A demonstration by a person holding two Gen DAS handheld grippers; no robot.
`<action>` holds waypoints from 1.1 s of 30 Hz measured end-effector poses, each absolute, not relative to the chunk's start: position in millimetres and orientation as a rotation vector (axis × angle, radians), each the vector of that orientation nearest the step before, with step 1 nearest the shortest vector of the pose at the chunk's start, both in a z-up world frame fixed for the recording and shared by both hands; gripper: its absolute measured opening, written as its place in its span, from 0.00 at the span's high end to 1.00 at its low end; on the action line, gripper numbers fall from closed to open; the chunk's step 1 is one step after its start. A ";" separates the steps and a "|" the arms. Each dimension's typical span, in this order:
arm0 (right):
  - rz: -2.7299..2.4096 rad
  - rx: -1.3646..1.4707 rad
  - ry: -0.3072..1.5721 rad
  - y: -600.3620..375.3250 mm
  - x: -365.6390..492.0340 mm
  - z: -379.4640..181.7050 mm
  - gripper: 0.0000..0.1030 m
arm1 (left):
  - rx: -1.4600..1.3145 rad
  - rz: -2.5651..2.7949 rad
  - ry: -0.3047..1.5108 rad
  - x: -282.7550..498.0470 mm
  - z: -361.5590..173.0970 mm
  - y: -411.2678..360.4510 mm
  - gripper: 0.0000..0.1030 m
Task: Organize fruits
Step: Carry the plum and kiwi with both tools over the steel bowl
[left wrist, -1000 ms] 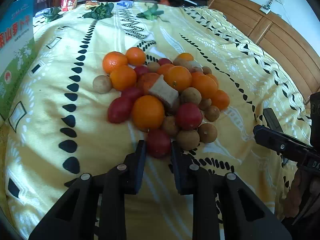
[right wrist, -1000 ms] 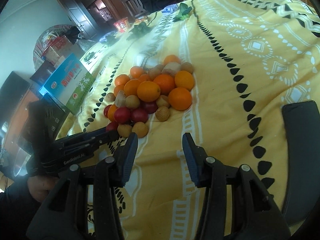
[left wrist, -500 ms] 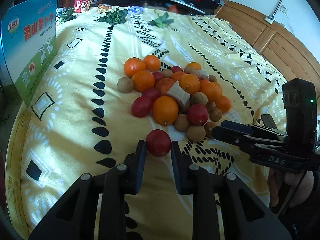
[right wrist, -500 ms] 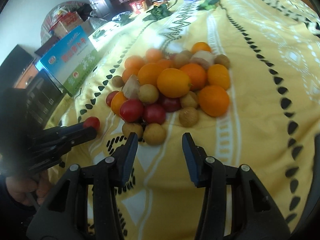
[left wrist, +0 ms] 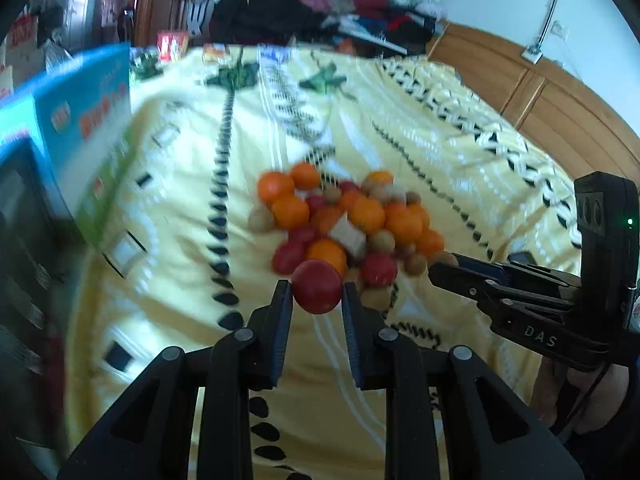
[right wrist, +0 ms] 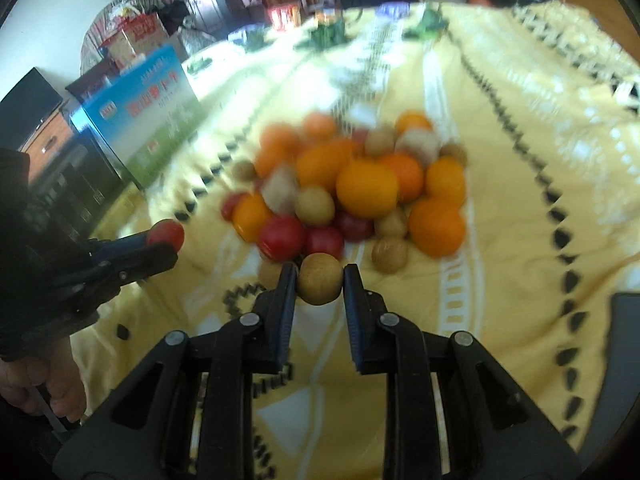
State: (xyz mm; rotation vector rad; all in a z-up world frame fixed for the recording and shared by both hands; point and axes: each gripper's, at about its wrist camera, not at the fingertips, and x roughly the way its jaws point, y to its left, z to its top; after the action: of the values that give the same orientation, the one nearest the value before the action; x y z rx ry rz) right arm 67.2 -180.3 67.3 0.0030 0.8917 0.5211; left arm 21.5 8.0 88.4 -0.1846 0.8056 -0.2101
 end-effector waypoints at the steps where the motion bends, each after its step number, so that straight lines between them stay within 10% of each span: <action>1: 0.521 0.002 0.872 -178.6 64.2 77.0 0.77 | -0.182 -0.203 0.780 17.6 98.9 10.5 0.76; 18: 0.743 -0.077 0.565 -47.0 1.8 228.1 0.77 | -0.228 0.173 0.412 -116.4 245.1 177.3 0.76; 33: 1.041 -0.195 0.583 145.9 -60.4 244.7 0.76 | -0.366 0.532 0.387 -214.9 235.8 343.2 0.76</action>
State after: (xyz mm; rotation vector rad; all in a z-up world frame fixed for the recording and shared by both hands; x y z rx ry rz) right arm -60.4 145.9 244.7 -0.1949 0.5829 1.0406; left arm -214.9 343.2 235.8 -0.3662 0.3871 0.5317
